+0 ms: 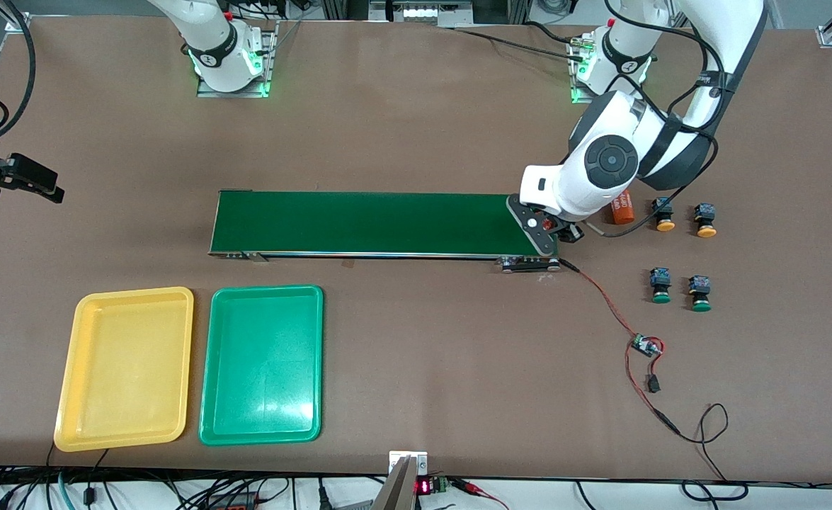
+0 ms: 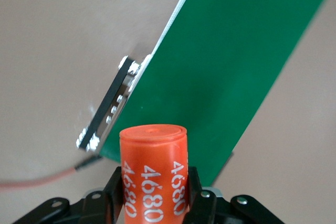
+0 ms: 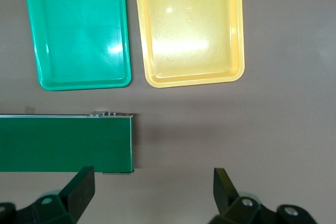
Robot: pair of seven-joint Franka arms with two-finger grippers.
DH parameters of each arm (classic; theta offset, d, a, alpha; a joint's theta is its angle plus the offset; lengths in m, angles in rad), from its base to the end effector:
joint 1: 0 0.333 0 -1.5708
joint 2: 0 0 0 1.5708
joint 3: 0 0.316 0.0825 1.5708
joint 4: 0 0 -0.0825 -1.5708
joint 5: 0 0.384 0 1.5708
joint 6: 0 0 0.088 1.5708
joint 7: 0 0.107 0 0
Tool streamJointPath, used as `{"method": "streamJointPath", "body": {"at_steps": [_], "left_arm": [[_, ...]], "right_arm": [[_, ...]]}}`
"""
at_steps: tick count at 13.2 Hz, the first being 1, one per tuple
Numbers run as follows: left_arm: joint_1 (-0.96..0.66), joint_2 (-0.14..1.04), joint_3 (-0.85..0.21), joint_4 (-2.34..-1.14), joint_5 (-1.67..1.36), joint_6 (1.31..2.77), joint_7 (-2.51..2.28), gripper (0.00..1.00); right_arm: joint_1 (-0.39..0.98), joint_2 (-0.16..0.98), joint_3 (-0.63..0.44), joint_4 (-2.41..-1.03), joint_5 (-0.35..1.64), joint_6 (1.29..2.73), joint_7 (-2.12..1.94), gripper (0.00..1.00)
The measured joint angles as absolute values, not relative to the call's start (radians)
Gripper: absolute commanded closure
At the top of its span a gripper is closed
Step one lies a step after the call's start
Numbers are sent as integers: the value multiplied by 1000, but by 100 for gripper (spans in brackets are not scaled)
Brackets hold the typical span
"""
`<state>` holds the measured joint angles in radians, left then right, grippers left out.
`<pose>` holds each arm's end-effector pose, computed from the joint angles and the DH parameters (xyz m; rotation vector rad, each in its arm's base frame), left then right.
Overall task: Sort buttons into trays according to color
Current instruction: 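Carry the orange capacitor onto the conveyor belt and open the left gripper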
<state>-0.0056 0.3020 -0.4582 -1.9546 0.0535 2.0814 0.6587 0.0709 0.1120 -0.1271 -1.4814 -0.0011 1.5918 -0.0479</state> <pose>0.5338 -0.2528 0.3273 2.5507 -1.6413 -0.2027 0.5900 -0.0290 0.6050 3.1264 -0.0117 -0.0023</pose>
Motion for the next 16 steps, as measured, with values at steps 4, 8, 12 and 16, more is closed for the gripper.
{"method": "streamJointPath", "body": {"at_steps": [4, 8, 12, 16], "left_arm": [[-45, 353, -460, -1969, 54, 2179, 893, 81], [-101, 382, -461, -1988, 151, 2220, 913, 81], [-107, 419, -461, -2022, 179, 2311, 921, 79], [-107, 425, -461, -2031, 179, 2324, 923, 0]], "right_arm": [[71, 112, -127, -1482, -1, 1592, -48, 0], [71, 117, -127, -1485, -1, 1592, -48, 0], [71, 121, -127, -1485, -1, 1592, -48, 0], [71, 121, -127, -1485, -1, 1592, -48, 0]]}}
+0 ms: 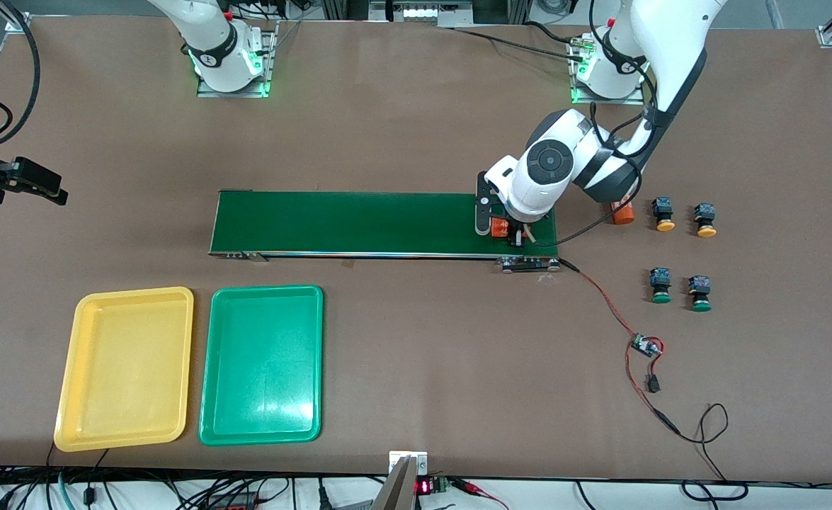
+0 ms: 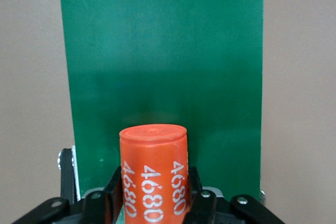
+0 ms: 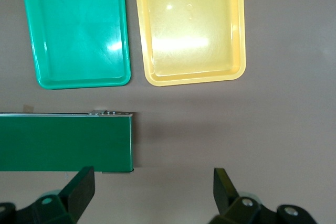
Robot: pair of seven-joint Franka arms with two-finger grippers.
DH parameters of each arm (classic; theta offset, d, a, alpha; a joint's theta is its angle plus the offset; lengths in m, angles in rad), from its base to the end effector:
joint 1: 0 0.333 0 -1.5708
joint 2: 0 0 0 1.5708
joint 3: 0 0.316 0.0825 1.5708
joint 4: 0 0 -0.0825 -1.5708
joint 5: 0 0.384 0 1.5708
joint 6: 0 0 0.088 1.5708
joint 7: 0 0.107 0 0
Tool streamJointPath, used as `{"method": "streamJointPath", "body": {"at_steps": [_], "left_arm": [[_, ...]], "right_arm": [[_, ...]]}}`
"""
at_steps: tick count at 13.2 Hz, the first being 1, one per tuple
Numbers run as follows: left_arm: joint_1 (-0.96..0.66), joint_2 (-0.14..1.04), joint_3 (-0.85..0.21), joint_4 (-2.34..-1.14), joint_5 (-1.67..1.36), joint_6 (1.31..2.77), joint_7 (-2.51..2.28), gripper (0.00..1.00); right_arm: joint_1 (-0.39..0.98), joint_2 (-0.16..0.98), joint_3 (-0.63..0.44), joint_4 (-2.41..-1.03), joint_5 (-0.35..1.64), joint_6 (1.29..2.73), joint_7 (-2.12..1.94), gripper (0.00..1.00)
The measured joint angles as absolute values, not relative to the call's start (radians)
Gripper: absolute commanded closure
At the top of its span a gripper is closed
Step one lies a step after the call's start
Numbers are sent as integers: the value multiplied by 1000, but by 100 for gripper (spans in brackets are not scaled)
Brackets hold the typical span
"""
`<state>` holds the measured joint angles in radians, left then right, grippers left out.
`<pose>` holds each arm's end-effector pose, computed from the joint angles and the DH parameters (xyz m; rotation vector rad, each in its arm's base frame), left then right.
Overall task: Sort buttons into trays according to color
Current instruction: 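Carry the orange capacitor onto the conveyor belt and open the left gripper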
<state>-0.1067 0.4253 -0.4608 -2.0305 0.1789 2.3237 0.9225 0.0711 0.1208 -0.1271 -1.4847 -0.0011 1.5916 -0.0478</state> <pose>0.5021 -0.3096 0.2487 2.1471 -2.1891 -0.1022 0.5922 -0.0287 0.5982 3.1258 -0.0115 -0.0215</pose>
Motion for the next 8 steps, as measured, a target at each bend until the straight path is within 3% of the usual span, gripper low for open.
{"method": "streamJointPath", "body": {"at_steps": [4, 8], "left_arm": [[-106, 405, -461, -2027, 179, 2304, 921, 0], [-96, 293, -460, -1969, 179, 2109, 803, 0]], "right_arm": [[72, 121, -127, -1485, -1, 1591, -48, 0], [71, 121, -127, -1485, -1, 1591, -48, 0]]}}
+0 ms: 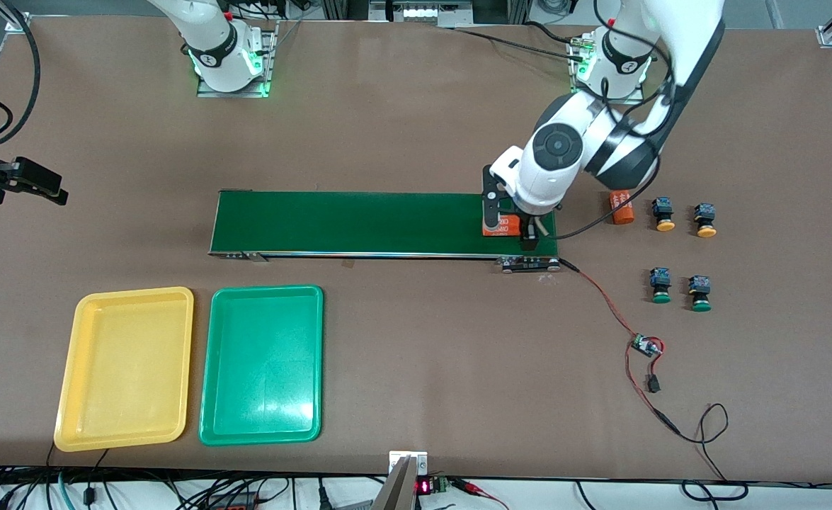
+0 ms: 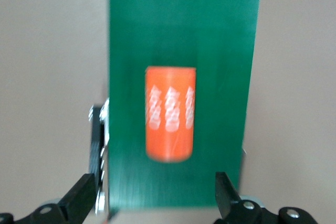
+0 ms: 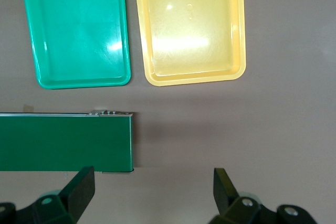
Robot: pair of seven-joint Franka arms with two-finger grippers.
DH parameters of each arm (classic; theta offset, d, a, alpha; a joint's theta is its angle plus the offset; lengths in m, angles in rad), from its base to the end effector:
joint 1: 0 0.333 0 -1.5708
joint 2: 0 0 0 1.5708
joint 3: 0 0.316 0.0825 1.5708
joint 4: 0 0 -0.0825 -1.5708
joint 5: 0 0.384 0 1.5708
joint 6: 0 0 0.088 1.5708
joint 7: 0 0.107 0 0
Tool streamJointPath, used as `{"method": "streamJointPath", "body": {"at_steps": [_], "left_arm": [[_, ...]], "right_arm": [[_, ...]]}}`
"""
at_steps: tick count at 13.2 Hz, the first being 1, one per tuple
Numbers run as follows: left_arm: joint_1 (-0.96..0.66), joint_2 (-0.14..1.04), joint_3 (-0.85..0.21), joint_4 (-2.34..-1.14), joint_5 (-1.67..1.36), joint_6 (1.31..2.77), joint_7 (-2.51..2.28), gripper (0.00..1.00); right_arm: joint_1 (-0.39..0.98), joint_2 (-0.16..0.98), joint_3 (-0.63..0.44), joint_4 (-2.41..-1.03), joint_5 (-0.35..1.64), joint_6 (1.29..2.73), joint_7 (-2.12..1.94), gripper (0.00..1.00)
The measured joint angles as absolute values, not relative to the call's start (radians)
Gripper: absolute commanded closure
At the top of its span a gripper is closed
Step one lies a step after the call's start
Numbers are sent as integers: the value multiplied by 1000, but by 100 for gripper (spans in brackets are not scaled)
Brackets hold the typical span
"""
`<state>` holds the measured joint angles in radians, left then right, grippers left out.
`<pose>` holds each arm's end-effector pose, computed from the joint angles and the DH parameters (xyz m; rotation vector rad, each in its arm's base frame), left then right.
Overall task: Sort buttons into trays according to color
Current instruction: 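Carry the orange capacitor onto the conveyor belt and open the left gripper, then move the left gripper back over the green buttons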
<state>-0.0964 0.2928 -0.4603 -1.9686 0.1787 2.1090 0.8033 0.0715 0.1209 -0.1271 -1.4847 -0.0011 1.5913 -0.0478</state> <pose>0.5104 -0.2966 0.3283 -2.3429 2.0790 0.1845 0.5922 -0.0285 0.5981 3.1258 -0.0109 -0.0221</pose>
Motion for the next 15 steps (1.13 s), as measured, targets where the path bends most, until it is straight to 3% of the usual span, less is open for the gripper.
{"method": "streamJointPath", "body": {"at_steps": [4, 7, 11, 15], "left_arm": [[-82, 249, -456, -1795, 179, 1828, 559, 0], [-15, 253, -446, -1693, 179, 1726, 371, 0], [28, 276, -375, -1683, 178, 1718, 124, 0], [10, 283, -190, -1682, 86, 1772, -107, 0]], "right_arm": [[71, 121, -127, -1485, -1, 1591, -48, 0], [70, 121, -127, -1485, -1, 1592, -48, 0], [69, 121, -128, -1485, -1, 1592, -48, 0], [68, 122, -128, -1485, -1, 1592, -48, 0]]}}
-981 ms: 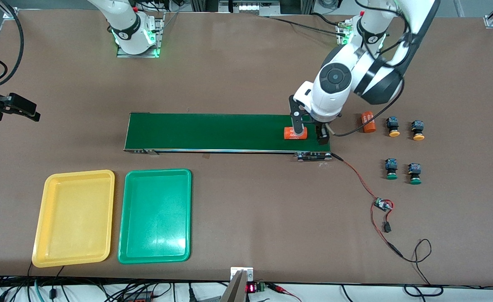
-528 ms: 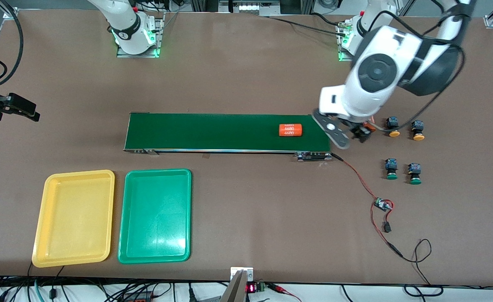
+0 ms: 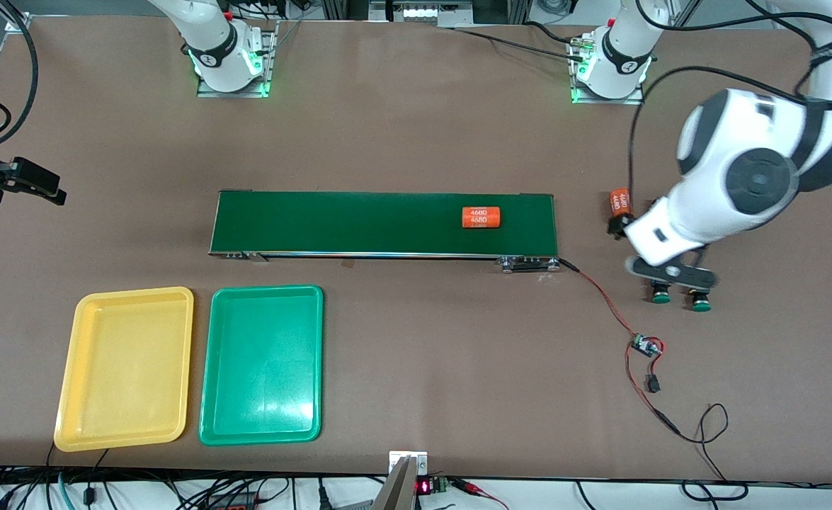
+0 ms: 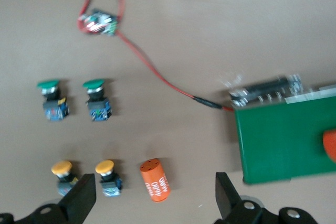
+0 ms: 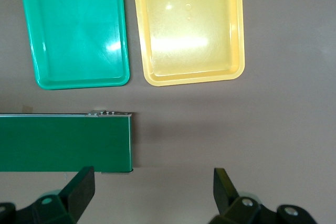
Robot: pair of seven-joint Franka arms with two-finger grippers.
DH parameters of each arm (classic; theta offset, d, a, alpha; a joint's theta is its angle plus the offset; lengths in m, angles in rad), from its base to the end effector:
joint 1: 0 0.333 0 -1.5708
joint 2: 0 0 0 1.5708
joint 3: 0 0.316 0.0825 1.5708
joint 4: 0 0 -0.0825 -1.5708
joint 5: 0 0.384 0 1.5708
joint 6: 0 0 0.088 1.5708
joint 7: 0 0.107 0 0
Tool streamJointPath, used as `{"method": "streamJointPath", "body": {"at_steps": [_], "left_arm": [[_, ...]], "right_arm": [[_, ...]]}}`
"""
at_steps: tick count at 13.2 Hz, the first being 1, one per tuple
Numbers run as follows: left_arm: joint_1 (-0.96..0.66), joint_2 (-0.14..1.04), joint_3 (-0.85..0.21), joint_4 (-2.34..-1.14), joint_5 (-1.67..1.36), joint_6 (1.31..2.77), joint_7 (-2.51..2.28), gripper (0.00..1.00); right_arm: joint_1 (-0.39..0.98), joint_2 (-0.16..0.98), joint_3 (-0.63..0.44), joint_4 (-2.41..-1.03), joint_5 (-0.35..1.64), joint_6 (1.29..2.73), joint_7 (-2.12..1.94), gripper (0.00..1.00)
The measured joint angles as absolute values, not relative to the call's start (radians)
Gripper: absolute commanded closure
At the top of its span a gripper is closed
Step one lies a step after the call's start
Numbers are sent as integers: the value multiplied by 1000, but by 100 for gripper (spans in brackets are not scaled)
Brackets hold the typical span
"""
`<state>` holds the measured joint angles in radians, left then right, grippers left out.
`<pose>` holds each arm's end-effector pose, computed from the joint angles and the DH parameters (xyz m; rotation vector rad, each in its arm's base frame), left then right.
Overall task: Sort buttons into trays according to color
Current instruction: 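Move the left gripper back over the green buttons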
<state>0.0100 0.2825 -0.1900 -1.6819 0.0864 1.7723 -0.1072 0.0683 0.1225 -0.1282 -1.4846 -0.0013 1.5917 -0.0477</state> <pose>0.6121 -0.0943 0.4233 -3.0696 0.1469 0.2779 0.5925 -0.0310 0.5973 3.1253 -0.0177 -0.0239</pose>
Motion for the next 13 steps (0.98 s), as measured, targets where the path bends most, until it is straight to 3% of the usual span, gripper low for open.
{"method": "streamJointPath", "body": {"at_steps": [3, 6, 8, 13], "left_arm": [[-5, 284, -85, -1715, 57, 1847, -133, 0], [-8, 289, -52, -1908, 57, 2121, -133, 0], [-10, 297, -49, -1984, 57, 2214, -133, 0], [-11, 342, 14, -2040, 85, 2278, -129, 0]], "right_arm": [[70, 126, -128, -1485, -1, 1592, -47, 0], [71, 137, -128, -1485, -3, 1634, -47, 0], [70, 140, -128, -1485, -18, 1639, -47, 0], [68, 139, -132, -1485, -22, 1639, -47, 0]]}}
